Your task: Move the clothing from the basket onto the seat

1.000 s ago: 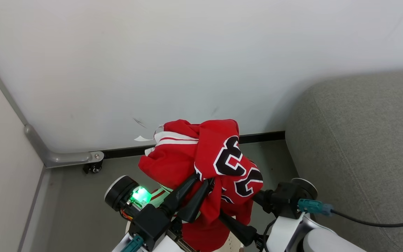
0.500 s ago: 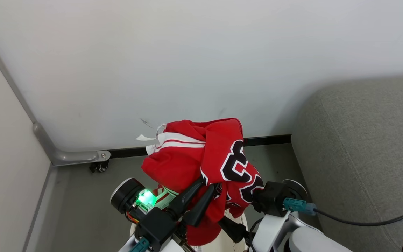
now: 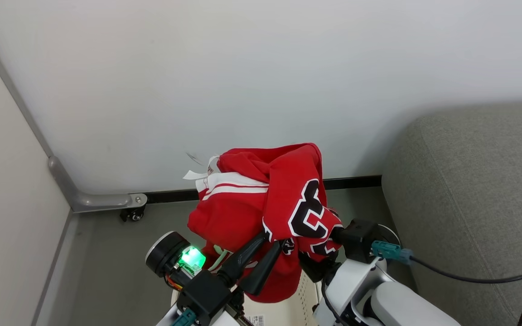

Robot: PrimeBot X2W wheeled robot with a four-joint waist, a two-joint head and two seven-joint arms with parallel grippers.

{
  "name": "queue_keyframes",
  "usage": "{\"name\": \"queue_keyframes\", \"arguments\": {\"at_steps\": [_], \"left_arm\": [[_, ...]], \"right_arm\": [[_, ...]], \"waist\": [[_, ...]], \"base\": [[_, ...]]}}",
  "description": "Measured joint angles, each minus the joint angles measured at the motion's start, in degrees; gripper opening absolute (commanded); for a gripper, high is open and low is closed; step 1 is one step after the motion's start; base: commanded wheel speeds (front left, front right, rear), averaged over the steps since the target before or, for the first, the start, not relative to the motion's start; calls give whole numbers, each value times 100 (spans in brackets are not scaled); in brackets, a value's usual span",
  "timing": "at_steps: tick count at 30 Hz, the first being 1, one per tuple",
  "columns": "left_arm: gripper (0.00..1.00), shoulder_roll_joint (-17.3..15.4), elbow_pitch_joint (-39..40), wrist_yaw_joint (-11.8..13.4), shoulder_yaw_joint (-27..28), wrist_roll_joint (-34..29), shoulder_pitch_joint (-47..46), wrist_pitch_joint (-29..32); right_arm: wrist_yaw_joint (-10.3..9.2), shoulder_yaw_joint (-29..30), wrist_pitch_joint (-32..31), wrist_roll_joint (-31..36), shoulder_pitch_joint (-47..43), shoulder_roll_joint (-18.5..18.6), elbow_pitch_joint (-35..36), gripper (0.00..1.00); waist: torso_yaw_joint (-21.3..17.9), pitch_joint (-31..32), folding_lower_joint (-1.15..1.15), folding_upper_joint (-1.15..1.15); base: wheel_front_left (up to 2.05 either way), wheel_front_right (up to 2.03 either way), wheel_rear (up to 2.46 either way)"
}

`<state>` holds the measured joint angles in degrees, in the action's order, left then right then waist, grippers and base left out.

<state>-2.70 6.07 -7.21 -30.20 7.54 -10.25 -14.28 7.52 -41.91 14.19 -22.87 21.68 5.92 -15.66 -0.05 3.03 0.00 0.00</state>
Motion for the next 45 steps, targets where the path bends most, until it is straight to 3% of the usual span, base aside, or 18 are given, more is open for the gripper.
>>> {"name": "queue_keyframes", "arguments": {"at_steps": [6,13,24,25,26,27,28,31,45], "left_arm": [[0,2,0,0,9,0,0,-1],[0,8,4,-1,18,0,0,-44],[0,11,5,-1,56,0,-1,-44],[12,11,5,-1,66,0,-1,-44],[41,11,5,-1,71,0,-1,-44],[81,11,5,-1,79,2,-1,-44],[100,11,9,-1,96,8,-1,-44],[100,11,37,-1,169,41,-1,-44],[100,13,37,0,255,47,-3,-44]], "right_arm": [[-1,394,0,80,1,-55,3,0],[-1,1000,0,135,-1,-175,476,0],[-1,1289,1,168,-61,-205,1068,0],[-1,1290,1,169,-87,-205,1107,0],[-1,1298,1,170,-127,-207,1149,0],[-1,1301,1,175,-159,-209,1173,0],[-1,1312,1,194,-170,-209,1194,0],[-1,1329,1,488,-160,-210,1369,0],[-1,1695,2,531,-316,-221,1786,0]], "waist": [[-5,-30,0,0],[-26,-73,0,0],[-32,-129,0,0],[-32,-133,0,0],[-32,-137,0,0],[-33,-141,0,0],[-33,-146,0,0],[-38,-159,0,0],[-38,-184,0,0]], "base": [[0,0,0],[0,0,0],[0,0,0],[0,0,0],[0,0,0],[0,0,0],[0,0,0],[0,0,0],[0,0,0]]}}
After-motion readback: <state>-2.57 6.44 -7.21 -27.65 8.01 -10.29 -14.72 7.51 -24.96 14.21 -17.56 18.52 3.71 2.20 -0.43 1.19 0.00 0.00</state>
